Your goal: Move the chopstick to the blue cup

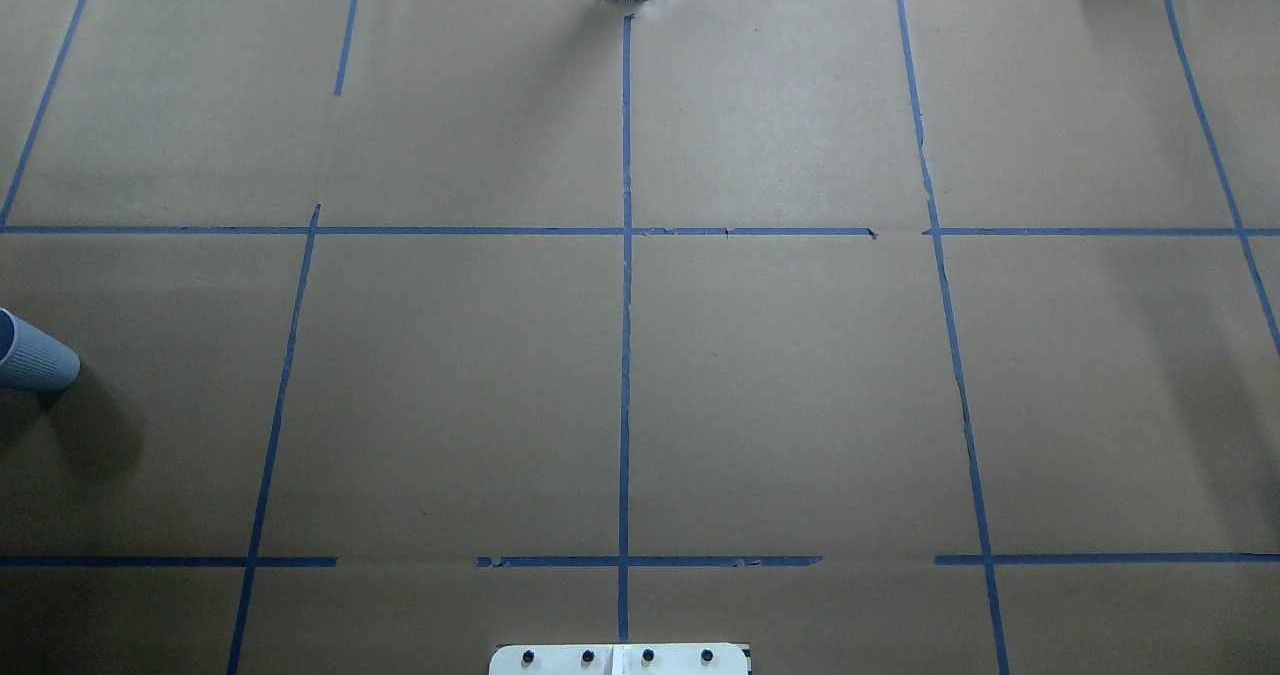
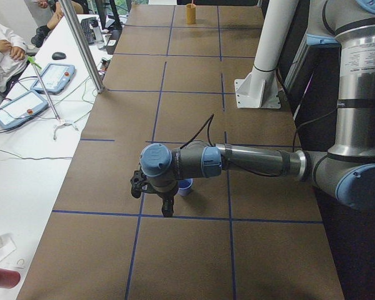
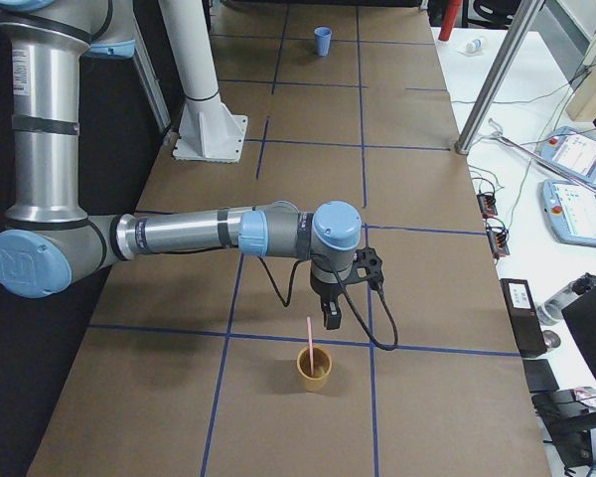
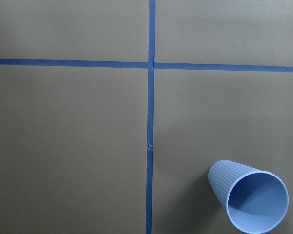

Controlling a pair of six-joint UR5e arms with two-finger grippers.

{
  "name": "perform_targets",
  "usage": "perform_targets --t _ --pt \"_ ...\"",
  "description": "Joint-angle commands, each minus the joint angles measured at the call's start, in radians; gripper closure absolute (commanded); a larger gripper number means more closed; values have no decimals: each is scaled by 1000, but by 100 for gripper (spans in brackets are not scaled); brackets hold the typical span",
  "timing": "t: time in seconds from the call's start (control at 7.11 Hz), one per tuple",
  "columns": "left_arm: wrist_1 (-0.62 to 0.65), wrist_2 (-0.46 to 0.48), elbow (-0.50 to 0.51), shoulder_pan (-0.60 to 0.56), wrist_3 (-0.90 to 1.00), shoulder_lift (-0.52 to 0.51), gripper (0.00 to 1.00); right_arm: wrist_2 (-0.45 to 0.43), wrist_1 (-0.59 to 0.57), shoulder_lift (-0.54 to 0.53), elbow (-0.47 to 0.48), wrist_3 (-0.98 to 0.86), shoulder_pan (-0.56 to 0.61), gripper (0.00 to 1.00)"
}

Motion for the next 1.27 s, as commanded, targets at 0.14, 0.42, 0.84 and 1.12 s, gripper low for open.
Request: perform_targets --t 0.14,0.42,0.84,1.12 --pt "-93 1 -7 21 -68 19 0 1 2 -1 2 -6 0 0" --pt "-149 10 -12 143 -187 27 0 23 2 -1 -1 -3 -5 0" --pt "-344 13 26 268 -415 42 0 25 2 1 -1 9 -48 0" --pt "-364 13 31 376 -462 41 0 24 2 8 1 9 -49 0"
